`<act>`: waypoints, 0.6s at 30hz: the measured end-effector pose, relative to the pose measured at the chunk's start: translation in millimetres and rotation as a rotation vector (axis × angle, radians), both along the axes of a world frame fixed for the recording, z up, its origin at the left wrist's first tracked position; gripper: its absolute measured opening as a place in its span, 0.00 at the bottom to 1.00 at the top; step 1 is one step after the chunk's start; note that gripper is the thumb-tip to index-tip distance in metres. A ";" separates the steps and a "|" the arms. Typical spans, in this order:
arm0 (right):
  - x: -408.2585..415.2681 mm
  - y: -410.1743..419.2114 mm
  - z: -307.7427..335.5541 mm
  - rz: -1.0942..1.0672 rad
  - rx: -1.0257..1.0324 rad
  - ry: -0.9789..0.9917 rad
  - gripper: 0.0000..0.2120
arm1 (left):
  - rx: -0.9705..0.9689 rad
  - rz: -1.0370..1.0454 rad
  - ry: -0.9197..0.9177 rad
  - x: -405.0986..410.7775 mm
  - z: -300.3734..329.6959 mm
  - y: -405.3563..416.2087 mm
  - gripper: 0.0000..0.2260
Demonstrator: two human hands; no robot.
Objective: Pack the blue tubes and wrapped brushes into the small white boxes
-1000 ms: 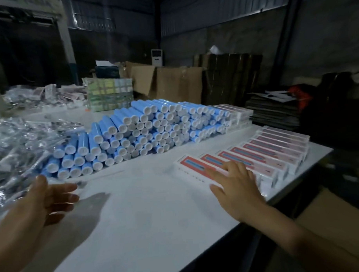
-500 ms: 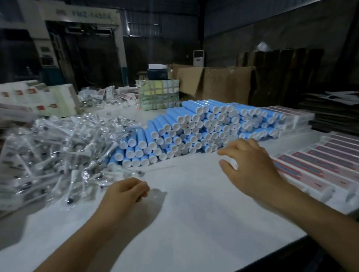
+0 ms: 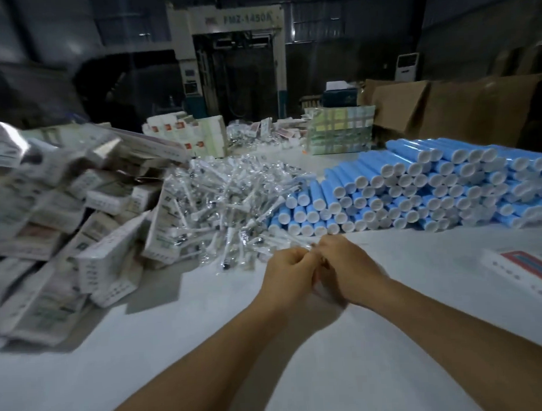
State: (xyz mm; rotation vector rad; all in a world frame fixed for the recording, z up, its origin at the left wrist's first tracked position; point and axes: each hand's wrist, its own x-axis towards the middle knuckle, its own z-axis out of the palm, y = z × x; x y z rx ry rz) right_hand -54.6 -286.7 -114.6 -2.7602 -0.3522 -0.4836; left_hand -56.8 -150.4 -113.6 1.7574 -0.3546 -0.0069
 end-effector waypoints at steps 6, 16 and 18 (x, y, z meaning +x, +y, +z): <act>4.4 -3.2 -5.6 -0.012 0.042 0.048 0.13 | 0.235 -0.096 -0.031 -5.7 20.1 11.1 0.15; 25.0 -8.3 -19.8 0.004 0.111 -0.025 0.21 | 0.851 0.323 -0.570 -14.1 105.1 135.3 0.09; 29.2 -8.3 -24.4 -0.006 0.095 -0.047 0.23 | 1.086 0.498 -0.582 -3.0 110.0 169.1 0.08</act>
